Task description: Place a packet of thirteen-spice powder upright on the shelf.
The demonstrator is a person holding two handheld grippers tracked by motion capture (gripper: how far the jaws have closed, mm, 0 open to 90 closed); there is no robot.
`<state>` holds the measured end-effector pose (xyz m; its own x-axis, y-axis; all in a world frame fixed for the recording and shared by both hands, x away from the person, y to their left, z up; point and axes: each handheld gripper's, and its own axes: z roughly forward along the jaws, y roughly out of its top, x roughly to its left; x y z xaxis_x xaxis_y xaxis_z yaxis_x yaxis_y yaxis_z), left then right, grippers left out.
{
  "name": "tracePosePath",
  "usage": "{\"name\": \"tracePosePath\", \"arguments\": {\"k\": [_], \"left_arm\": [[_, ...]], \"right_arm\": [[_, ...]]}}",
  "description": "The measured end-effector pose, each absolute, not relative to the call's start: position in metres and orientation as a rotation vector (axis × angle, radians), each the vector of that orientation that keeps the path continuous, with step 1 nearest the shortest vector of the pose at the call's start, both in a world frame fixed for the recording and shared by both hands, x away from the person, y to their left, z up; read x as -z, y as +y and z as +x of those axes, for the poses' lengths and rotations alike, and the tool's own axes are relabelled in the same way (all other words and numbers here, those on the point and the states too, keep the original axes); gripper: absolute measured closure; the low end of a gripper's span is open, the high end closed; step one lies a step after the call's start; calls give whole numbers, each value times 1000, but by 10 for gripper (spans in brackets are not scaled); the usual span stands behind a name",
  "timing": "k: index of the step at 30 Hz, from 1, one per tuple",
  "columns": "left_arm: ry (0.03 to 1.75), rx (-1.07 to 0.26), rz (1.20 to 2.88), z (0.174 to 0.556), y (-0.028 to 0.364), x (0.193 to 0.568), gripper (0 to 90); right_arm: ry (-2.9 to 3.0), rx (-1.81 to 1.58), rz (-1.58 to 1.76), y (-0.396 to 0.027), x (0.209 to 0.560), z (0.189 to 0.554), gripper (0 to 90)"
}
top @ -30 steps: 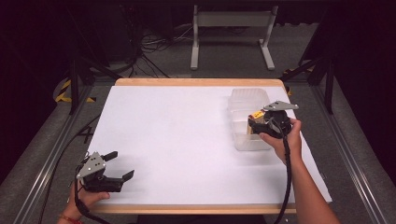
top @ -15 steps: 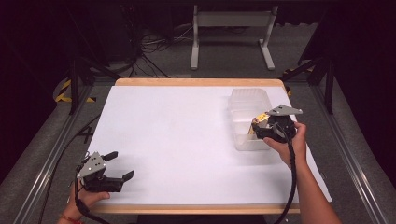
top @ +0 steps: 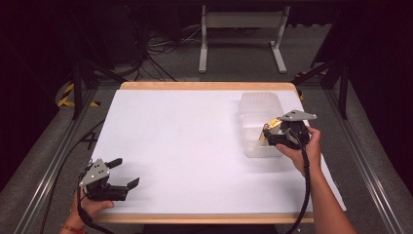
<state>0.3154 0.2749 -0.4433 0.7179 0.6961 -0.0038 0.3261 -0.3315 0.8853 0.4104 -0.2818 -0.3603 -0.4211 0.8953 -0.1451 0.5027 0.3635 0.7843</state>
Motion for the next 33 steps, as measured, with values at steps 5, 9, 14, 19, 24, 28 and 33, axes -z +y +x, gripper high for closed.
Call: {"name": "tracePosePath", "arguments": {"k": [5,9,14,19,24,28,33], "left_arm": [[784,-469,1930,315,275,443,64],[784,-471,1929,316,274,443,64],[781,-466,1936,318,273,443,64],[775,-462,1936,319,271,443,64],[772,-460,1942,320,270,443,65],[771,-460,1944,320,270,443,65],[771,-460,1944,321,270,443,65]], "right_arm": [[2061,-897,1198,-283,359,409,243],[2066,-888,1174,-283,357,405,245],[2076,-877,1158,-282,355,402,245],[2084,-865,1144,-283,353,399,245],[2097,-854,1132,-284,352,395,245],[2103,-841,1110,-285,350,392,244],[2116,-835,1094,-287,349,388,244]]}}
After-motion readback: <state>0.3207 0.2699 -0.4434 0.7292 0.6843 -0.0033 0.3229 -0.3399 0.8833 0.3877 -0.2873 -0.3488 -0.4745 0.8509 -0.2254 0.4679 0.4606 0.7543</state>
